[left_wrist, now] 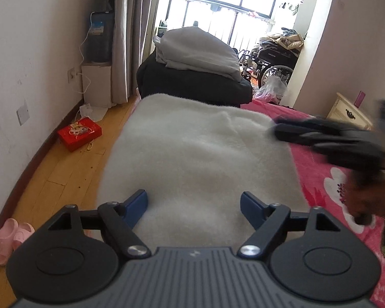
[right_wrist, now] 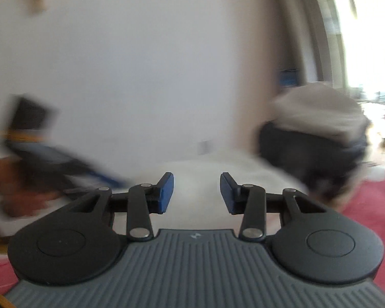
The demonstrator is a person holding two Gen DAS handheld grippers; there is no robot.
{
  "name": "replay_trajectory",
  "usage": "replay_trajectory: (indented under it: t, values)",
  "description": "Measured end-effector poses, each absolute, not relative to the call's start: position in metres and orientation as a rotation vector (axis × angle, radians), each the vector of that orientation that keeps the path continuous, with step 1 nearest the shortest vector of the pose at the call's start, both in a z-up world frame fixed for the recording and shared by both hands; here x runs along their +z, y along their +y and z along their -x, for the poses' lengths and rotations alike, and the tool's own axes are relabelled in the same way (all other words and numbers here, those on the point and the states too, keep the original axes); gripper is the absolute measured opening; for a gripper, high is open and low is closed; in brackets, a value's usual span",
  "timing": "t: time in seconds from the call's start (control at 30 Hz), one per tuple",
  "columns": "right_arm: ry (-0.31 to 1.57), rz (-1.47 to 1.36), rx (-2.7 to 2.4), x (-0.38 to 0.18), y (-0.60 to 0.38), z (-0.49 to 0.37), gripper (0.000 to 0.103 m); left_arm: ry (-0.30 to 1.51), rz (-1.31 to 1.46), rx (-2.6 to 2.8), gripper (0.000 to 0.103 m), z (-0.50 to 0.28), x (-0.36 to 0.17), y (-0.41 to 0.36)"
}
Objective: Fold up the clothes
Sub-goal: 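Lower the cream sweater onto the white clothes stack and open both tools, then withdraw both tools from the stacked clothes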
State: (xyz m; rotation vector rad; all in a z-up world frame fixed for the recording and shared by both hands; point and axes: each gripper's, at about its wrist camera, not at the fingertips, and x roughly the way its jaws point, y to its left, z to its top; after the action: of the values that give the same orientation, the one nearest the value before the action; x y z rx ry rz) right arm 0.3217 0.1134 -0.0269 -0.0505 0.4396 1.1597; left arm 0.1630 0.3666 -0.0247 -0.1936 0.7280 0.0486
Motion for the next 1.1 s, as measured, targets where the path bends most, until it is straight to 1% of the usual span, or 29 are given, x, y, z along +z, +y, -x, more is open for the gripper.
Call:
replay_trajectory:
  t: [0.07,0.13,0.2,0.3,0.43,0.5,0.53,0.57,0.6,0.67,0.7,0.73,0.77,0.9,0.93,0.97,1.0,1.1]
  values:
    - [0.558,0.053,1.087,-0.056,0.126,-0.357,0.038,0.721,0.192,0.042,0.081,-0.165,-0.022,0.364]
    - [0.654,-0.107,1.07,-0.069,0.11,-0.381,0.036,0.715,0.196,0.041,0.082,-0.167,-0.018,0.361]
    - [0.697,-0.265,1.044,-0.061,0.085,-0.39,0.037,0.722,0.205,0.065,0.083,-0.167,-0.016,0.359]
    - [0.742,-0.313,0.974,-0.049,0.05,-0.397,0.038,0.719,0.23,0.104,0.082,-0.163,-0.01,0.356]
    - [0.811,-0.274,0.967,-0.029,0.01,-0.382,0.04,0.645,0.303,0.135,0.082,-0.139,0.011,0.344]
    - [0.837,-0.193,0.982,-0.013,-0.007,-0.359,0.042,0.612,0.348,0.129,0.084,-0.122,0.024,0.33]
    - [0.85,-0.135,0.986,-0.005,-0.011,-0.344,0.044,0.611,0.356,0.13,0.086,-0.114,0.03,0.32]
    - [0.867,-0.081,0.987,0.001,-0.016,-0.326,0.052,0.614,0.351,0.127,0.089,-0.106,0.035,0.309]
    - [0.883,-0.026,0.988,0.007,-0.022,-0.308,0.056,0.618,0.337,0.126,0.09,-0.099,0.04,0.296]
    - [0.912,0.079,0.989,0.017,-0.031,-0.272,0.068,0.622,0.309,0.136,0.094,-0.085,0.049,0.27]
    - [0.92,0.118,0.994,0.015,-0.03,-0.256,0.073,0.617,0.298,0.141,0.094,-0.078,0.053,0.256]
    - [0.926,0.149,0.998,0.013,-0.031,-0.241,0.081,0.611,0.289,0.147,0.097,-0.07,0.056,0.243]
    - [0.926,0.156,0.997,0.011,-0.032,-0.229,0.083,0.596,0.288,0.163,0.1,-0.063,0.057,0.231]
    - [0.913,0.172,0.973,0.009,-0.039,-0.186,0.085,0.542,0.305,0.305,0.101,-0.035,0.052,0.184]
    - [0.902,0.169,0.958,0.011,-0.04,-0.181,0.088,0.536,0.322,0.346,0.101,-0.029,0.049,0.175]
    - [0.89,0.166,0.942,0.012,-0.041,-0.176,0.096,0.53,0.344,0.379,0.101,-0.024,0.046,0.166]
    - [0.878,0.164,0.926,0.014,-0.043,-0.171,0.101,0.531,0.379,0.389,0.101,-0.02,0.042,0.162]
    - [0.843,0.155,0.878,0.019,-0.047,-0.156,0.102,0.573,0.461,0.396,0.101,-0.017,0.038,0.153]
